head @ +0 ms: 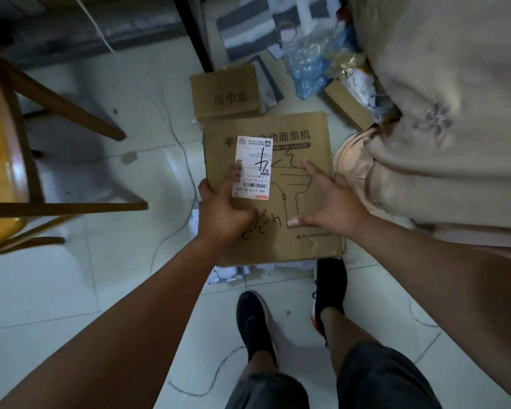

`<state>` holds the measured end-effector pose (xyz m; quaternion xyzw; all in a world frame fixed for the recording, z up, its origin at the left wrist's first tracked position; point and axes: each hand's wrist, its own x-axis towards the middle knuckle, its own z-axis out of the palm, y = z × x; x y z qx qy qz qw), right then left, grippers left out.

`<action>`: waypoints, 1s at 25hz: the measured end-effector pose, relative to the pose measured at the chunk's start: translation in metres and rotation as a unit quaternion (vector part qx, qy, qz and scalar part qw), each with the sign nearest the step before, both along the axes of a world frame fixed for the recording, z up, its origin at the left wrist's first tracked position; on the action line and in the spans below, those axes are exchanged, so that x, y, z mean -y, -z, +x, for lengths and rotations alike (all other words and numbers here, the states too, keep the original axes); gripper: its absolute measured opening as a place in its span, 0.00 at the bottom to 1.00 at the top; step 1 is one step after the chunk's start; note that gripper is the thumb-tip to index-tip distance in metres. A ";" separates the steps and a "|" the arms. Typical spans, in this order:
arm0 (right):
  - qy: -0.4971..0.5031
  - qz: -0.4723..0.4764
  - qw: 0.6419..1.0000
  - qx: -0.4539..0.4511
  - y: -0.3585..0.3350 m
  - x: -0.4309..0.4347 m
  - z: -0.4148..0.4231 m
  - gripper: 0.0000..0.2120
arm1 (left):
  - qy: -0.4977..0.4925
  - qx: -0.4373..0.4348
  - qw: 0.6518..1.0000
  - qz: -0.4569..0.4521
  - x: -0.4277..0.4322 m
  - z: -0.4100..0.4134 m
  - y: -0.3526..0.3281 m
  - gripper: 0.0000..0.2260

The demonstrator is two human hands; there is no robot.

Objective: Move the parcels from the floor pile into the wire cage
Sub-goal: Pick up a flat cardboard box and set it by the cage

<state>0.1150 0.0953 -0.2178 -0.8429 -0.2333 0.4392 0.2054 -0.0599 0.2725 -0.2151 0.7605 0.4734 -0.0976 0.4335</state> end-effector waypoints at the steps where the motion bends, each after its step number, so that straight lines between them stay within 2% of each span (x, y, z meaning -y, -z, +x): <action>1: 0.000 0.005 1.000 0.003 -0.025 0.000 -0.005 0.62 | 0.002 0.001 1.000 0.000 0.000 -0.004 -0.026 0.47; 5: 0.009 0.004 1.000 0.011 -0.121 0.002 -0.023 0.63 | 0.016 -0.009 1.000 -0.009 -0.002 -0.018 -0.119 0.48; 13: 0.043 -0.008 0.999 0.026 -0.273 0.025 -0.055 0.63 | 0.061 -0.003 0.998 0.003 0.015 -0.032 -0.257 0.47; 25: 0.177 -0.004 0.984 0.027 -0.412 0.149 -0.137 0.63 | 0.220 0.003 0.975 0.032 0.102 -0.055 -0.406 0.45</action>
